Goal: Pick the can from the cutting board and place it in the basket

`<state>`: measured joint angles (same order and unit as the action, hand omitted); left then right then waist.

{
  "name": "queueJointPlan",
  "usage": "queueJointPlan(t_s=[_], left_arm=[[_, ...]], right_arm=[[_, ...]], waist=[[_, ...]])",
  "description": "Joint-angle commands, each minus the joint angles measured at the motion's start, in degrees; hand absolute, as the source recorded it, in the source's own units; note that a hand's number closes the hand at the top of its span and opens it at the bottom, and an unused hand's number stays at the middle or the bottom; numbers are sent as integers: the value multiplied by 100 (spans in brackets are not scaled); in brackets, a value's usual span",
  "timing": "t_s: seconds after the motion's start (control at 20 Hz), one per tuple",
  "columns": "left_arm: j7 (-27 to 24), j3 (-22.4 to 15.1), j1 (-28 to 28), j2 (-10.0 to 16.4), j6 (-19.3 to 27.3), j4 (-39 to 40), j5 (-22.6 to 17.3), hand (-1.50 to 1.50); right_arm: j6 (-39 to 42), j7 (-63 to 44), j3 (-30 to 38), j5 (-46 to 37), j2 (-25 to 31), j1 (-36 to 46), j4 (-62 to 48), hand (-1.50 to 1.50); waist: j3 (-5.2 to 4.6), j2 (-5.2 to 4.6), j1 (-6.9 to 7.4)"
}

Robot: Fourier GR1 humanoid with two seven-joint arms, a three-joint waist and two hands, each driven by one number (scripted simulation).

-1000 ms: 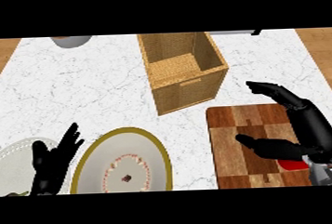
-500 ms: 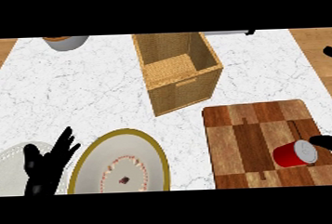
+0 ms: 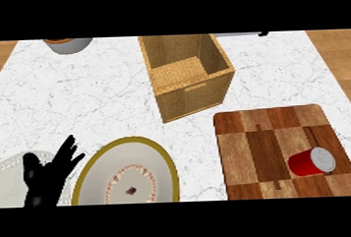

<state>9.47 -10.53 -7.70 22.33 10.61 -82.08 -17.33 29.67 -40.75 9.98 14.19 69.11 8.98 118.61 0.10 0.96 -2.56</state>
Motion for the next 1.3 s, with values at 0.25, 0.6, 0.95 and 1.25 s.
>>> queueJointPlan(t_s=[0.25,0.6,0.95,1.25], left_arm=[[130,48,-117,32,-124,408,118,0],[543,-169,152,-356,188,157,402,0],[282,-25,133,-276,-246,446,419,0],[312,21,103,-396,-233,276,503,0]], right_arm=[[1360,-759,1344,1673,716,-467,88,-150],[1260,-833,1438,1419,129,-716,201,-150],[1159,-222,919,-56,-1140,-1073,469,-150],[1199,186,415,-1302,-1692,-1023,200,-150]], waist=[[-17,-51,61],[-12,-90,210],[-7,-108,270],[-4,-108,296]])
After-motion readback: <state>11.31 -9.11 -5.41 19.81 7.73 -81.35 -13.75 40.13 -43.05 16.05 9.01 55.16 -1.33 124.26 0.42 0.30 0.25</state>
